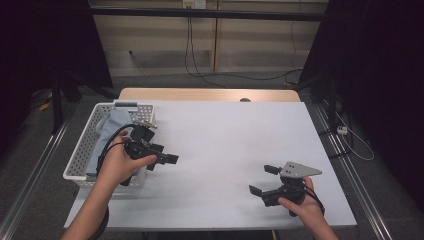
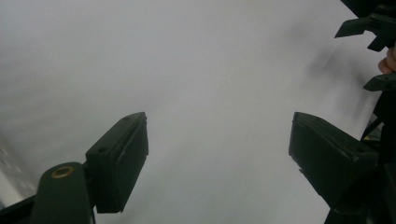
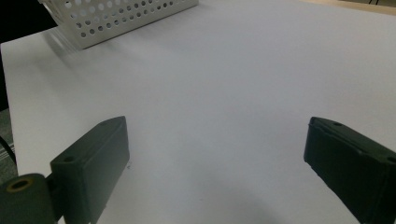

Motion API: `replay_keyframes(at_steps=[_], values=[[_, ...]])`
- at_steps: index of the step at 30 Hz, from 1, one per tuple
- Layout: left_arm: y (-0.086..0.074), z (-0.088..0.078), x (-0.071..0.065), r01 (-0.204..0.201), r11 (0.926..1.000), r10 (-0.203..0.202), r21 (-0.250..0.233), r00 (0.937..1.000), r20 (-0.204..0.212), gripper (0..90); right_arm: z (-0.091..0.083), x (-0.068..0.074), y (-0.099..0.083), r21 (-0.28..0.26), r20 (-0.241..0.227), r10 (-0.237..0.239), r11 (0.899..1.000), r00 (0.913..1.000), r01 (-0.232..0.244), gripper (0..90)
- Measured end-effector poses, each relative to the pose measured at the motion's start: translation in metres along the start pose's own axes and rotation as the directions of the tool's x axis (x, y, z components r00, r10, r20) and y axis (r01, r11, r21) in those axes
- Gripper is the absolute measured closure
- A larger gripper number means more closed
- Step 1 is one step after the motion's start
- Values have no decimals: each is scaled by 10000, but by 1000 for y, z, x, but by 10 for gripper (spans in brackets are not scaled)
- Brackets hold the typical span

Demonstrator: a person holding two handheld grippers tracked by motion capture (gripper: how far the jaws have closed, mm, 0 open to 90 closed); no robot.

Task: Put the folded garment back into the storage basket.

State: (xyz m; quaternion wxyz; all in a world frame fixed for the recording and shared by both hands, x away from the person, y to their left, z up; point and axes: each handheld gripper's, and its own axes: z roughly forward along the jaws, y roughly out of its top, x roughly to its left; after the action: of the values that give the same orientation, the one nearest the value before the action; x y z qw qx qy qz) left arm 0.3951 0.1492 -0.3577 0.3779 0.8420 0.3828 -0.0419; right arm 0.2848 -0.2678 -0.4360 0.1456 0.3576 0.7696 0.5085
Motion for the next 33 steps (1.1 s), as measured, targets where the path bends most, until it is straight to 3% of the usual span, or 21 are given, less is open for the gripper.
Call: replay_keyframes(at_steps=[9, 16, 33], values=[[-8, 8, -5, -135, 9999, 137, -58, 9993, 359, 200, 0, 0, 0, 14, 10, 57, 10000, 10000, -57, 65], [-15, 13, -12, -467, 9989, 465, 57, 9985, 289, 192, 0, 1, 0, 118, -2, 28, 9999, 10000, -27, 65], [-38, 19, -10, -434, 9990, 442, -131, 9963, 731, 187, -3, 2, -1, 394, 44, -12, 9992, 10000, 10, 66]])
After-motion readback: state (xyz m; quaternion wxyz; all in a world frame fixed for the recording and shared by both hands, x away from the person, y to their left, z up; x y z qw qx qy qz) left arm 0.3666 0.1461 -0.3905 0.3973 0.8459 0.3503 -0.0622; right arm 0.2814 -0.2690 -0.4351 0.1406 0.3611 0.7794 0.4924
